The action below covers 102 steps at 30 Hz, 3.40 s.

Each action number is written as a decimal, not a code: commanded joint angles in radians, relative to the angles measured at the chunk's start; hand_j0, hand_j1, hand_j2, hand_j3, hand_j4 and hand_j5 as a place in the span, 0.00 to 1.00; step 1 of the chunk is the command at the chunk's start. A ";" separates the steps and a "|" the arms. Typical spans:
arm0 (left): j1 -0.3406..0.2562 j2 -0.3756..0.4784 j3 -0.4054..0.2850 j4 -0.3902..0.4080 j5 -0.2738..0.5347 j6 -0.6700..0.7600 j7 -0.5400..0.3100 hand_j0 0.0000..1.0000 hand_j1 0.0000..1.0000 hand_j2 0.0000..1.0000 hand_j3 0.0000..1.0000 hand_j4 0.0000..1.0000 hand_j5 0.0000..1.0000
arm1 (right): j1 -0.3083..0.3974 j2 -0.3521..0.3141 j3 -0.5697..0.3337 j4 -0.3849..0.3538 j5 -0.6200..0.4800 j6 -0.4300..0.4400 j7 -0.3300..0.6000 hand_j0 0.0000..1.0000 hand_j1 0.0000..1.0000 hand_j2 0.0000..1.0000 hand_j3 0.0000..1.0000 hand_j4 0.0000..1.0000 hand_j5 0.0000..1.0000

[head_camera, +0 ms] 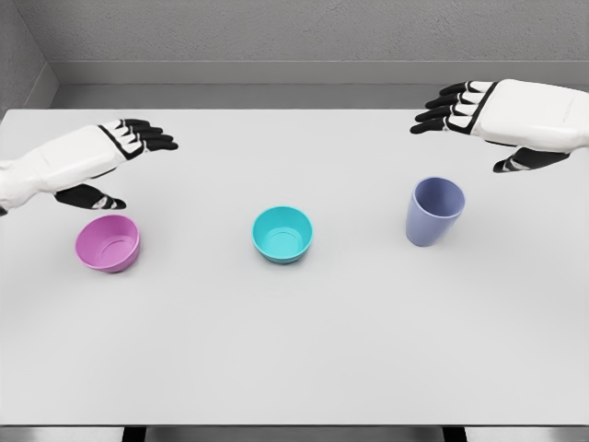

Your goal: Stacking bowl and cup with both arms

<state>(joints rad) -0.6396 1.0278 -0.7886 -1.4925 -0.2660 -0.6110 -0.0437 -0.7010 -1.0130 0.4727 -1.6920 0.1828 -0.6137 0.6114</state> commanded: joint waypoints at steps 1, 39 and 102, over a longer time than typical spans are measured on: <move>0.000 0.003 -0.001 -0.003 0.005 0.000 -0.002 1.00 1.00 1.00 1.00 1.00 1.00 | 0.000 -0.002 -0.002 -0.001 -0.005 0.003 -0.001 1.00 1.00 1.00 1.00 1.00 1.00; -0.215 0.075 -0.215 -0.015 -0.048 0.000 -0.516 1.00 1.00 1.00 1.00 1.00 1.00 | -0.008 0.024 0.124 0.012 0.126 0.003 -0.001 1.00 1.00 1.00 1.00 1.00 1.00; -0.209 0.003 -0.233 0.054 -0.048 0.000 -0.522 1.00 1.00 1.00 1.00 1.00 1.00 | 0.006 0.077 0.161 0.091 0.216 0.003 -0.001 1.00 1.00 1.00 1.00 1.00 1.00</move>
<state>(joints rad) -0.8483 1.0344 -1.0219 -1.4395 -0.3190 -0.6129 -0.5648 -0.6934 -0.9347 0.6339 -1.6018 0.4032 -0.6135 0.6113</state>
